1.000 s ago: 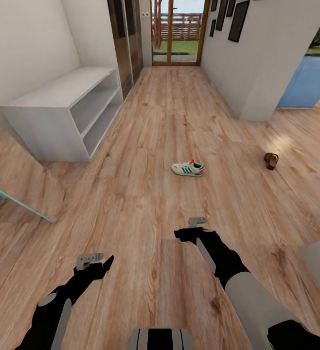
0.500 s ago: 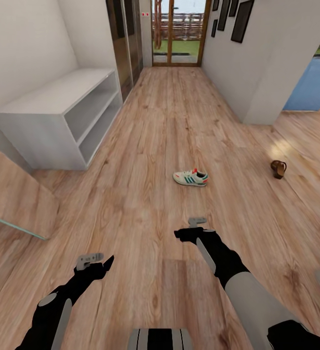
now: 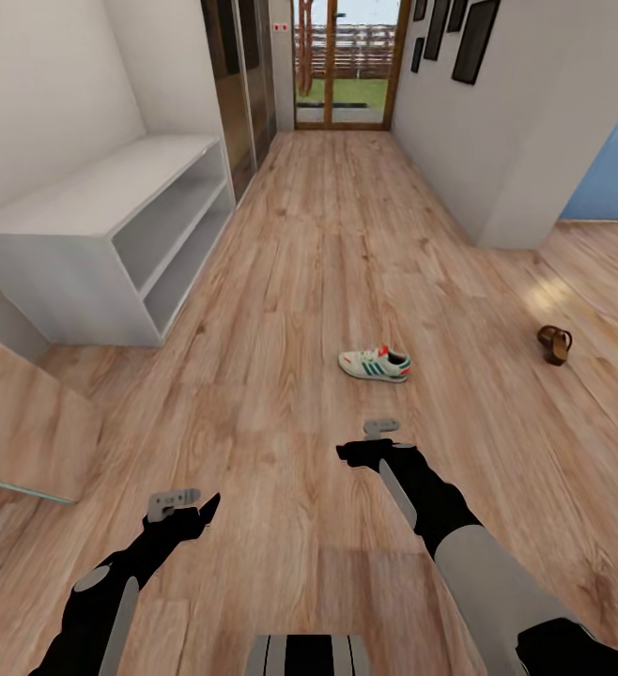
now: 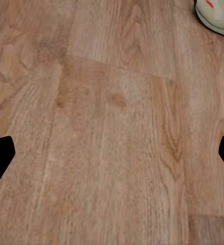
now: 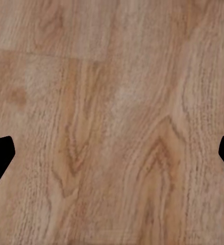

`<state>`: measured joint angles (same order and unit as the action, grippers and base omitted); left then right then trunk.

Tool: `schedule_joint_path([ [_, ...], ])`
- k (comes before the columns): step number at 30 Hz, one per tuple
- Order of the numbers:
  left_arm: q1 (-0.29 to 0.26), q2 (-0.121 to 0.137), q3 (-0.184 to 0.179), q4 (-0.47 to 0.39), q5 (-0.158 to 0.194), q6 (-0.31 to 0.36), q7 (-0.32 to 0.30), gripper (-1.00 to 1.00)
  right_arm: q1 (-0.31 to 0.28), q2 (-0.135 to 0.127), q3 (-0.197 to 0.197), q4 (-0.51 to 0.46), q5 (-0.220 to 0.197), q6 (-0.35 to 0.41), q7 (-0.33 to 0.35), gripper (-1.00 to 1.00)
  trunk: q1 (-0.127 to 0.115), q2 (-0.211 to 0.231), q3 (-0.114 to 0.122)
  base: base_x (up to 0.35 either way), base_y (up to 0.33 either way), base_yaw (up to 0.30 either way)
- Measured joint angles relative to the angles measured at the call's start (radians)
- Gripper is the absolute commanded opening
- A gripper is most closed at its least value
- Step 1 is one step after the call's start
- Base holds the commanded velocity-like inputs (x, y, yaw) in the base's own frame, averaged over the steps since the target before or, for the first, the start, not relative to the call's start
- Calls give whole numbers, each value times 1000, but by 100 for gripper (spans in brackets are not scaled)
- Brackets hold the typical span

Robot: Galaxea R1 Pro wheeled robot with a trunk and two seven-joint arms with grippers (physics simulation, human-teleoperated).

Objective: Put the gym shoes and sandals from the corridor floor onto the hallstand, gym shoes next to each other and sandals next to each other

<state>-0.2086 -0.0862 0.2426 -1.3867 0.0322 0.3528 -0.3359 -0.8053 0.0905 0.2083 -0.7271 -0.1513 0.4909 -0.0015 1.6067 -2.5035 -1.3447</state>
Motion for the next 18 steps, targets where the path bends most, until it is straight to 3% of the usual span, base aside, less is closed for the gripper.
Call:
schedule_joint_path([
  [9, 0, 0, 0, 0, 0, 0, 0, 100, 0, 0, 0, 0, 0, 0, 0, 100, 0, 0, 0, 319, 76, 0],
  [18, 0, 0, -2, 0, -4, 0, 0, 100, 0, 0, 0, 0, 0, 0, 0, 100, 0, 0, 0, 68, -7, 0],
])
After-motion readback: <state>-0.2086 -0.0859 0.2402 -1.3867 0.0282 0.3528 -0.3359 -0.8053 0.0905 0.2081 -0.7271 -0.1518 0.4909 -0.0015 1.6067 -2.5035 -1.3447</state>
